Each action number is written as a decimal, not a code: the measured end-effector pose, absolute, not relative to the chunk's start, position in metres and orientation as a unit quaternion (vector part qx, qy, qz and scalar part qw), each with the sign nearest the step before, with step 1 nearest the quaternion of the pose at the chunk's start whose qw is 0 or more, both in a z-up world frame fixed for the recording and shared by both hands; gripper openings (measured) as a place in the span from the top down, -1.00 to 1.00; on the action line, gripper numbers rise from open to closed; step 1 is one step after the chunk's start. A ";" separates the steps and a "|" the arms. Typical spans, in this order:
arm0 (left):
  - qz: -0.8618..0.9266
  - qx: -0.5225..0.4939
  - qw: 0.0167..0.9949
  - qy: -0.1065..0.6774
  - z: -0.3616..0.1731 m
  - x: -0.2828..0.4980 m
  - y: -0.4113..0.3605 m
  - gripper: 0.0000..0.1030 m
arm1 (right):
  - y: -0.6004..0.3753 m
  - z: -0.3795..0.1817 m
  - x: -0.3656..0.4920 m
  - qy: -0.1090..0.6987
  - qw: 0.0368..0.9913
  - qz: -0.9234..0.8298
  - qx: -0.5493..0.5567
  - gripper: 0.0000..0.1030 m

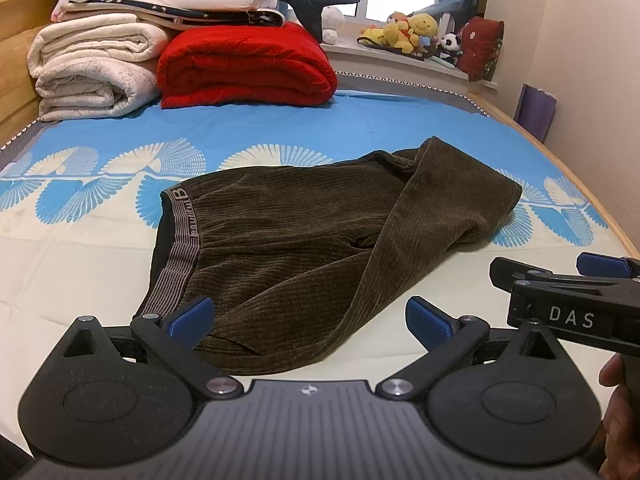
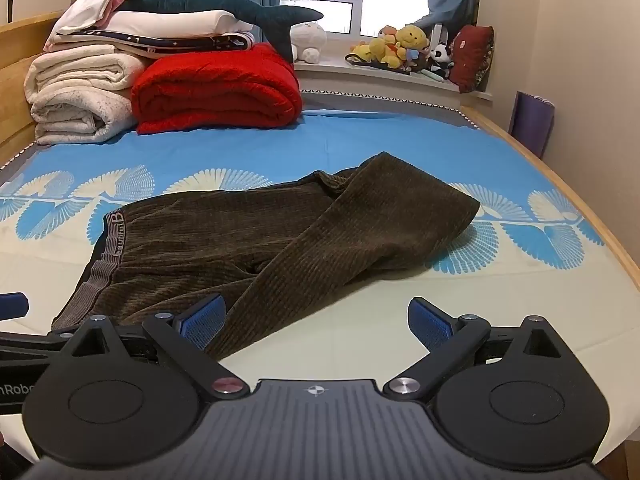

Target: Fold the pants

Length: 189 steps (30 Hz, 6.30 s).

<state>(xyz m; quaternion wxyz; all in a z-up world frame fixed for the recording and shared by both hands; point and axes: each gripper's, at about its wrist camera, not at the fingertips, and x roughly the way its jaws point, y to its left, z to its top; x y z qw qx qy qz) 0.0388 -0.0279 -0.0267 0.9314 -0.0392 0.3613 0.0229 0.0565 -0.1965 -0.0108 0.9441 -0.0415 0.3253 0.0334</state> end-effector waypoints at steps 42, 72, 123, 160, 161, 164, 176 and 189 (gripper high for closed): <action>0.030 -0.123 0.924 0.361 -0.009 0.182 0.186 0.42 | -0.247 0.014 0.152 0.284 0.954 0.069 0.063 0.37; -0.024 -0.093 0.845 0.525 -0.147 0.247 0.196 0.65 | -0.223 -0.089 0.332 0.451 0.892 0.000 0.022 0.88; 0.123 -0.078 0.852 0.503 -0.078 0.203 0.247 0.20 | -0.288 -0.039 0.303 0.337 0.936 0.016 0.097 0.83; 0.093 -0.086 0.757 0.642 -0.148 0.177 0.261 -0.61 | -0.584 -0.107 0.132 0.338 0.852 -0.260 0.305 0.87; 0.090 -0.077 0.754 0.646 -0.152 0.175 0.259 -0.61 | -0.595 -0.110 0.118 0.341 0.833 -0.296 0.319 0.88; 0.074 -0.052 0.743 0.663 -0.161 0.168 0.253 -0.61 | -0.623 -0.148 0.081 0.405 0.737 -0.390 0.375 0.87; 0.014 -0.027 0.753 0.657 -0.167 0.143 0.246 -0.18 | -0.614 -0.151 0.076 0.437 0.733 -0.389 0.348 0.15; 0.032 0.034 0.767 0.640 -0.139 0.129 0.237 0.39 | -0.541 -0.066 0.116 0.270 0.880 -0.322 0.220 0.16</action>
